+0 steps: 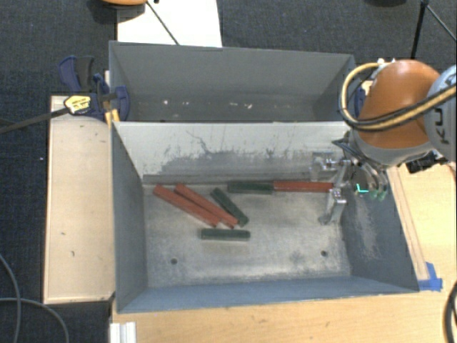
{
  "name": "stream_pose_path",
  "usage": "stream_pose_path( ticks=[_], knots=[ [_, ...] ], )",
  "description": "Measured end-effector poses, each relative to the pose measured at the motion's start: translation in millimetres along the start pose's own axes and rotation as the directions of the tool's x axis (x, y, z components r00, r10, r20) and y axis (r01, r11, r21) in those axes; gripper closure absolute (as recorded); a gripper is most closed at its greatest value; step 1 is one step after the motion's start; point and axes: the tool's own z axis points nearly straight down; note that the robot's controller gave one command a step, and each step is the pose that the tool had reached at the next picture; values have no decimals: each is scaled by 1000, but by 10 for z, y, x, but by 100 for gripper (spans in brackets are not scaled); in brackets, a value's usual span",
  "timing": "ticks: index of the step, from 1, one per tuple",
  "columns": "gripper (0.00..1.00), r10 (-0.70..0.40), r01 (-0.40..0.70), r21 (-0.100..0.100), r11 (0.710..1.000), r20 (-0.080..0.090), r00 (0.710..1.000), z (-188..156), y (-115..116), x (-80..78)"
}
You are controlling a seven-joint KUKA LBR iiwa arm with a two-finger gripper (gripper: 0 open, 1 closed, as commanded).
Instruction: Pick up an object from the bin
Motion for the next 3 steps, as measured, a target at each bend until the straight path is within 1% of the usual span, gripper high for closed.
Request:
stream_pose_path(
  ticks=[1, 2, 3],
  knots=[
    [0, -2, 2, 1, 1000, 8, 1000, -48, 3, -18],
    [0, -68, 68, 3, 998, 12, 998, 325, 405, -89],
    [0, 34, -34, -1, 999, 7, 999, 684, 619, 33]
  ],
)
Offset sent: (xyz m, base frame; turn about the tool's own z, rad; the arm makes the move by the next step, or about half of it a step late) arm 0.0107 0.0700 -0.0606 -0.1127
